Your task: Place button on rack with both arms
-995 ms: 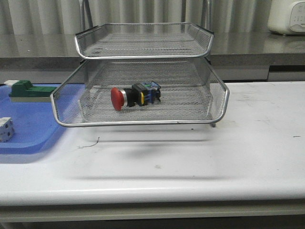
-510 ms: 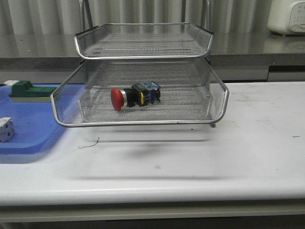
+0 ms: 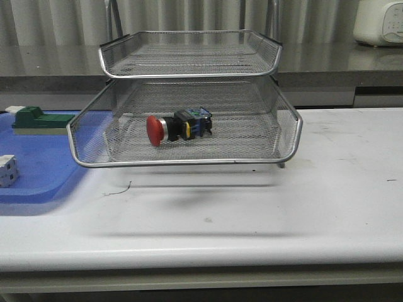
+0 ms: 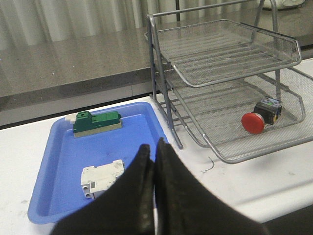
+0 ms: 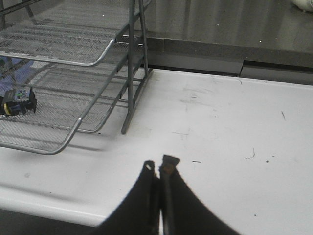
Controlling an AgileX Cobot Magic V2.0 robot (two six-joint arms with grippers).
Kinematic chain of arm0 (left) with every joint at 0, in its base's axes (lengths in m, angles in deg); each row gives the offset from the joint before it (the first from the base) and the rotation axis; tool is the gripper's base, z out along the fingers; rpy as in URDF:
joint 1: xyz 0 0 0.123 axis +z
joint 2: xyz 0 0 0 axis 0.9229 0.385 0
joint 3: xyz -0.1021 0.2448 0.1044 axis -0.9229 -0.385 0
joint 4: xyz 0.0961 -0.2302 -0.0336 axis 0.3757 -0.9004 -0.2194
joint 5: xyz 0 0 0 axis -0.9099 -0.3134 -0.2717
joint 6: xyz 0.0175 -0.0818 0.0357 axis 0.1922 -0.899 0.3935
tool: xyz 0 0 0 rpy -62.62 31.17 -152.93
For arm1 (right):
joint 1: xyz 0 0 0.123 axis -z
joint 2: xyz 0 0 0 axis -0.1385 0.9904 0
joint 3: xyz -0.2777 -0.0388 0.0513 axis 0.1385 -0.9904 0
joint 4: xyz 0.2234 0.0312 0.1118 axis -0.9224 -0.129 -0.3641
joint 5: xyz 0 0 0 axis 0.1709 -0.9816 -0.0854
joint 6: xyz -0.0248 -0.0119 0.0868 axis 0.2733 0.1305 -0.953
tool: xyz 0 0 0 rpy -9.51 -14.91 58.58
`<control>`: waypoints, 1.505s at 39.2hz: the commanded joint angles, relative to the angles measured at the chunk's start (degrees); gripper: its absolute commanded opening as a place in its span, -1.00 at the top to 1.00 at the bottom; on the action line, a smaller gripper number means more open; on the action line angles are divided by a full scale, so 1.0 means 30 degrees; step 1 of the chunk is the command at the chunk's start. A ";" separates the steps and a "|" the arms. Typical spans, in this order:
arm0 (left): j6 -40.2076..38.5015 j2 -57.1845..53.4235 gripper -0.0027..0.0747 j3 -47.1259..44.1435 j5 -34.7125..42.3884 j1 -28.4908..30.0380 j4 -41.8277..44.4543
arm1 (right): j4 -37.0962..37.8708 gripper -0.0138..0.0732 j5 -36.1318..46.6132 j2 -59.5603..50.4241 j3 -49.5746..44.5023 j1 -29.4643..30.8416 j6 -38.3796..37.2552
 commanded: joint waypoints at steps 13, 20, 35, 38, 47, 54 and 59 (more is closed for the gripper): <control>-0.0207 0.0240 0.98 0.0452 0.1604 0.0050 -0.0257 | 0.0158 0.82 0.1497 0.0205 0.0477 -0.0011 0.0014; -0.0207 0.0240 0.98 0.0452 0.1604 0.0050 -0.0257 | 0.0158 0.82 0.1521 0.0205 0.0477 -0.0011 0.0014; -0.0207 0.0240 0.98 0.0452 0.1604 0.0050 -0.0257 | 0.0158 0.82 0.3525 0.4740 0.2238 -0.0011 0.0014; -0.0207 0.0240 0.98 0.0452 0.1604 0.0050 -0.0257 | 0.0158 0.82 0.3610 0.6781 0.3237 -0.0081 0.0031; -0.0207 0.0240 0.98 0.0452 0.1604 0.0050 -0.0257 | 0.0158 0.82 0.4178 1.1937 0.5644 -0.2590 0.0045; -0.0207 0.0240 0.98 0.0452 0.1604 0.0050 -0.0257 | 0.0158 0.82 0.4748 1.5302 0.6878 -0.7255 0.0045; -0.0207 0.0240 0.98 0.0452 0.1604 0.0050 -0.0257 | 0.0158 0.82 0.4787 1.7934 0.7890 -1.0680 0.0045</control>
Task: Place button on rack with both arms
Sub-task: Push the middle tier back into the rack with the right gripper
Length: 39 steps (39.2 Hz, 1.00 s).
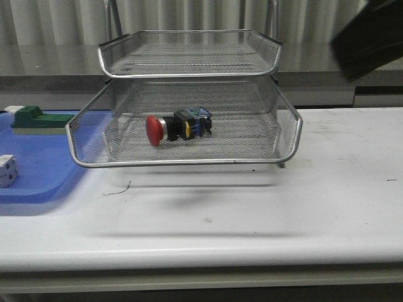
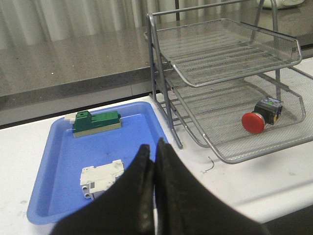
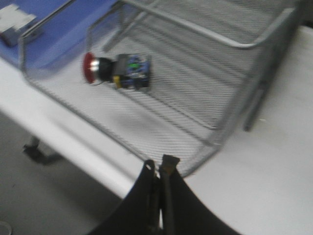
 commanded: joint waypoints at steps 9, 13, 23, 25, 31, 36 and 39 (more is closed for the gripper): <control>-0.0207 0.0240 0.98 0.0482 0.1591 0.0050 -0.0257 | 0.0158 0.82 0.1499 0.6562 0.3457 -0.5164 0.0045; -0.0207 0.0240 0.98 0.0482 0.1591 0.0050 -0.0257 | 0.0158 0.82 0.1499 0.8663 0.4248 -0.5407 0.0045; -0.0207 0.0240 0.98 0.0482 0.1591 0.0050 -0.0257 | 0.0158 0.82 0.1852 1.1730 0.5619 -0.5075 0.0045; -0.0207 0.0240 0.98 0.0482 0.1591 0.0050 -0.0257 | 0.0158 0.82 0.1957 1.2084 0.5767 -0.4931 0.0045; -0.0207 0.0240 0.98 0.0482 0.1591 0.0050 -0.0257 | 0.0158 0.82 0.2218 1.2794 0.6036 -0.4333 0.0045; -0.0207 0.0240 0.98 0.0482 0.1591 0.0050 -0.0257 | 0.0158 0.82 0.2598 1.2956 0.6154 -0.3955 0.0045; -0.0207 0.0240 0.98 0.0482 0.1591 0.0050 -0.0257 | 0.0158 0.82 0.2739 1.2978 0.6285 -0.3725 0.0045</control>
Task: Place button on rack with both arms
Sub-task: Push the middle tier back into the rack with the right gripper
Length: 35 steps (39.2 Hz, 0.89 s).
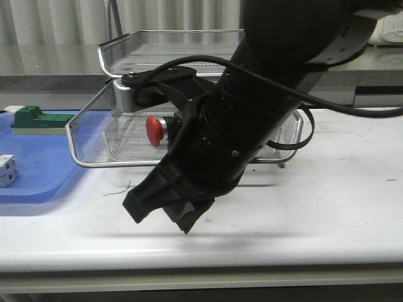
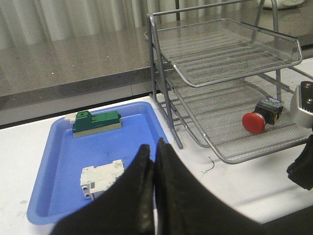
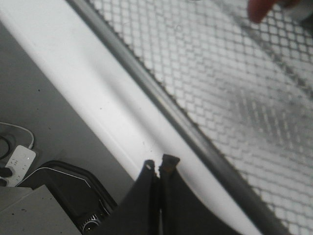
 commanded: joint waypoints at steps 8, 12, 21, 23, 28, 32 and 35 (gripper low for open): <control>-0.0207 0.0240 0.98 0.0482 0.1562 0.0050 -0.0257 | 0.0158 0.82 0.1462 -0.0757 0.1360 0.1226 0.0045; -0.0207 0.0240 0.98 0.0482 0.1562 0.0050 -0.0257 | 0.0158 0.82 0.1478 -0.0523 0.1859 0.1763 0.0045; -0.0207 0.0240 0.98 0.0482 0.1562 0.0050 -0.0257 | 0.0198 0.82 0.1251 0.0539 0.3490 0.2700 0.0051; -0.0207 0.0240 0.98 0.0482 0.1562 0.0050 -0.0257 | 0.0228 0.82 0.1232 0.0782 0.3832 0.2738 0.0051; -0.0207 0.0240 0.98 0.0482 0.1562 0.0050 -0.0257 | 0.0338 0.82 0.1212 0.1411 0.4787 0.3030 0.0067; -0.0207 0.0240 0.98 0.0482 0.1562 0.0050 -0.0257 | 0.0343 0.82 0.1131 0.1789 0.5473 0.3200 0.0067; -0.0207 0.0240 0.98 0.0482 0.1562 0.0050 -0.0257 | 0.0343 0.82 0.0921 0.1997 0.5981 0.3323 0.0067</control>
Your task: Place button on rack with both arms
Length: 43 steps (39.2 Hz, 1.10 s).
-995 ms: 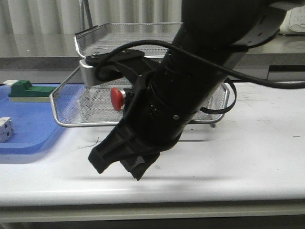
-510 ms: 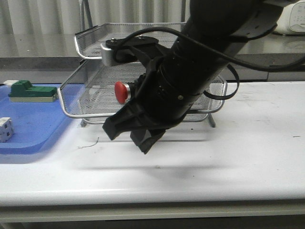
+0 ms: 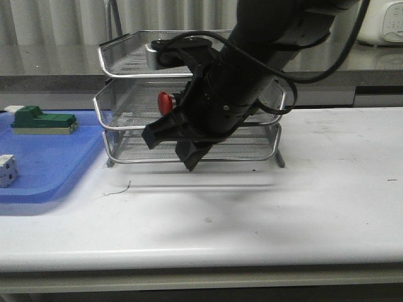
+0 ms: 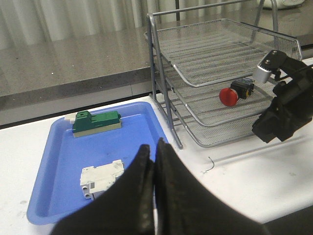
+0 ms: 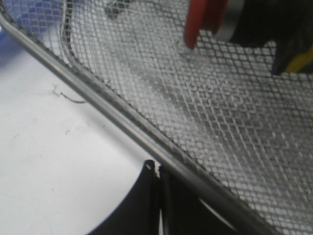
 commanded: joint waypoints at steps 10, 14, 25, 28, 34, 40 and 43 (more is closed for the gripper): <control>-0.0194 0.0240 0.98 0.0482 0.1562 0.0050 -0.0257 | 0.0284 0.82 0.0350 -0.0565 0.1868 0.0471 0.0067; -0.0194 0.0240 0.98 0.0482 0.1562 0.0050 -0.0257 | 0.0284 0.82 -0.1131 -0.0760 0.1868 0.0300 0.0067; -0.0194 0.0240 0.98 0.0482 0.1562 0.0050 -0.0257 | -0.1048 0.82 -0.7951 -0.3422 0.1868 -0.0091 0.0050; -0.0194 0.0240 0.98 0.0482 0.1562 0.0050 -0.0257 | -0.1472 0.82 -0.9961 -0.4576 0.1868 0.0468 0.0050; -0.0194 0.0240 0.98 0.0482 0.1562 0.0050 -0.0257 | -0.1410 0.82 -1.2727 -0.6668 0.1831 0.2535 0.0050; -0.0194 0.0240 0.98 0.0482 0.1562 0.0050 -0.0257 | -0.1152 0.82 -1.3519 -0.8858 0.1282 0.5361 0.0050; -0.0194 0.0240 0.98 0.0482 0.1562 0.0050 -0.0257 | -0.1137 0.82 -1.3222 -1.0191 0.0368 0.6710 0.0050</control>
